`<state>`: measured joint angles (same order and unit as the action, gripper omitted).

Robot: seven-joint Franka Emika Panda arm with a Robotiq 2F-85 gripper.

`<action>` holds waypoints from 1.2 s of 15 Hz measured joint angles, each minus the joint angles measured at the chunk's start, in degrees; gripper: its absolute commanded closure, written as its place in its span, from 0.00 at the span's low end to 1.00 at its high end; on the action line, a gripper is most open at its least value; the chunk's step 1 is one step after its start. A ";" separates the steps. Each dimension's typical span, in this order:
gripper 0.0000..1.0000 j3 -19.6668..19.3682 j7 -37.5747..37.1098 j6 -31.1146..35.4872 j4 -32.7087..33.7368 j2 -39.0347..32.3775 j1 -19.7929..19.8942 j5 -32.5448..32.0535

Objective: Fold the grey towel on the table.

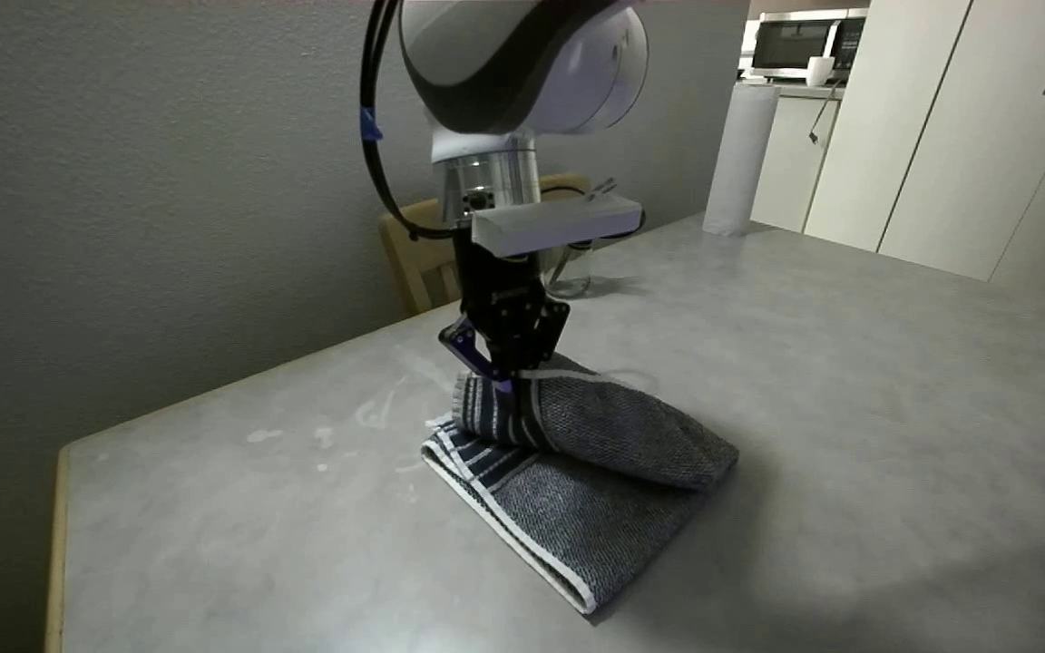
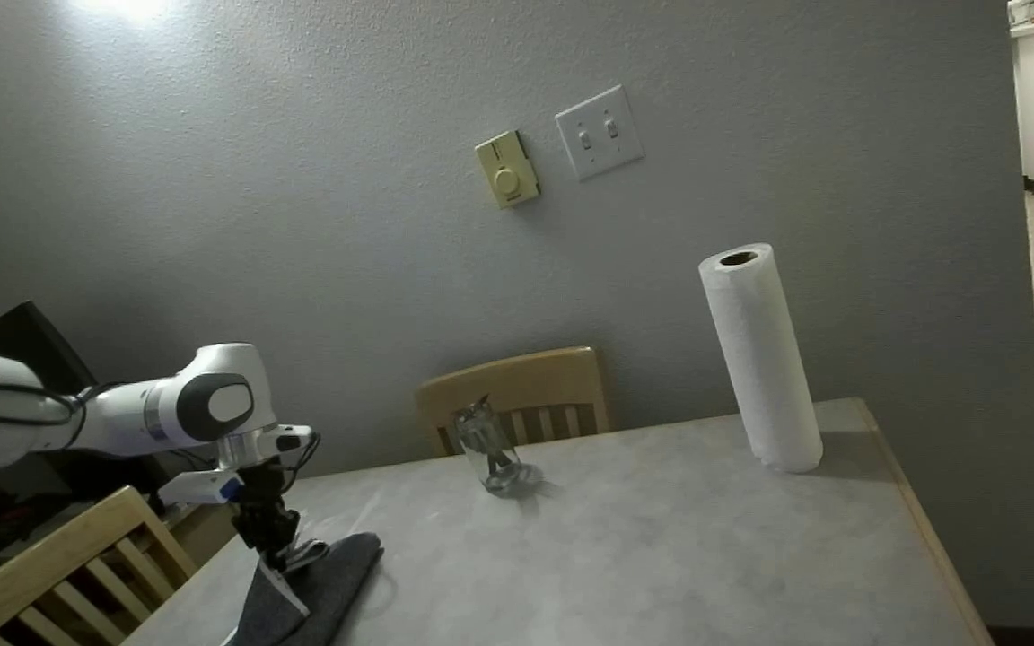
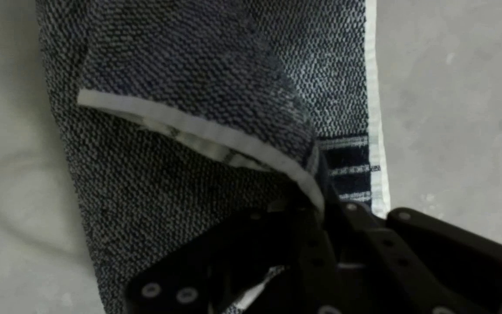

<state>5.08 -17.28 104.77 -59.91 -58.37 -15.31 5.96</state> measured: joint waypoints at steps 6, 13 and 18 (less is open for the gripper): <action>0.98 -0.07 -2.81 -4.76 8.26 -4.60 -2.07 -0.07; 0.45 -0.09 -5.46 -10.31 18.63 -10.48 -3.97 -0.08; 0.11 -0.09 -5.93 -12.33 24.53 -13.65 -4.77 -0.08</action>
<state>5.00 -23.21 92.44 -35.39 -72.03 -20.08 5.88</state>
